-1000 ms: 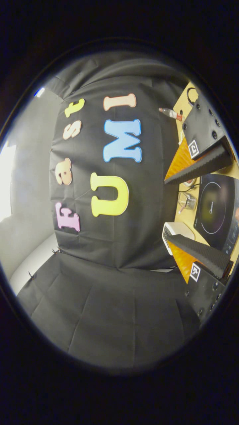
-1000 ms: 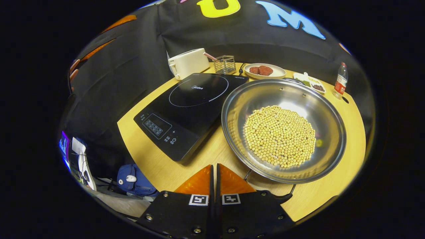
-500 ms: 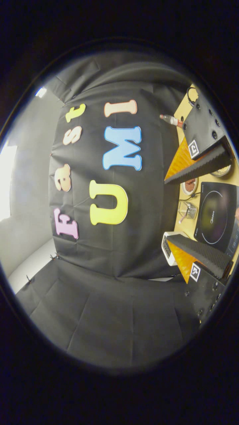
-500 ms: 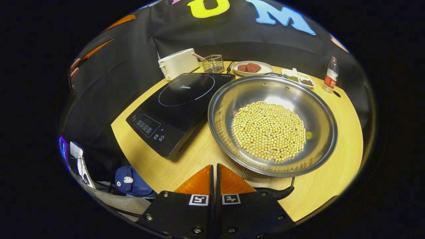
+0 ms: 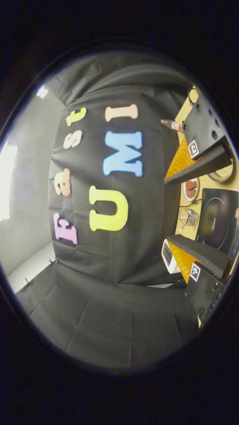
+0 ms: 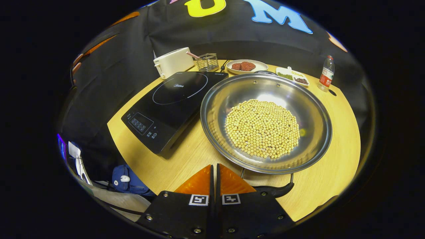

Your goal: First push the handle of the pot to place it horizontally, then grasp the pot with both hands and set it on the induction cooktop.

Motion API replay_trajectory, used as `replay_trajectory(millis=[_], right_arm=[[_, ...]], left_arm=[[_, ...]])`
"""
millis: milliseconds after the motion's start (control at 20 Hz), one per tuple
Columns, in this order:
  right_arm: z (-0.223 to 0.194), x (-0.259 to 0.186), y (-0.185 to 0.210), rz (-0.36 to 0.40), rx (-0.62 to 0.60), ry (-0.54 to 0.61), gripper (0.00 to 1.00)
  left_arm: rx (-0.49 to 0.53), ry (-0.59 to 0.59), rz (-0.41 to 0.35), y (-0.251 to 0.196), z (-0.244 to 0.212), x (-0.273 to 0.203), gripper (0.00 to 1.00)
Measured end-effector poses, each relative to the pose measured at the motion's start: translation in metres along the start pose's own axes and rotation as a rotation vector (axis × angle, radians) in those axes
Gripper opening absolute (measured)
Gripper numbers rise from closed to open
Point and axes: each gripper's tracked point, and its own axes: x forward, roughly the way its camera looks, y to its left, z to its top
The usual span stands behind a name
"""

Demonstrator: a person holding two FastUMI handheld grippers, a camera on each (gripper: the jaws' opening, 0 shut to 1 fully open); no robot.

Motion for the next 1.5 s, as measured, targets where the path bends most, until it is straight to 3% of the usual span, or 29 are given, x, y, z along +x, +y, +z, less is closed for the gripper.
replay_trajectory(millis=[950,1500], right_arm=[[-0.018,-0.022,-0.106,-0.261,0.14,0.103,0.01],[-0.017,-0.034,-0.185,-0.408,0.081,0.171,0.01]], left_arm=[[-0.044,0.022,-0.152,-0.057,-0.015,0.056,0.98],[-0.052,0.046,-0.169,-0.051,-0.031,0.084,0.98]])
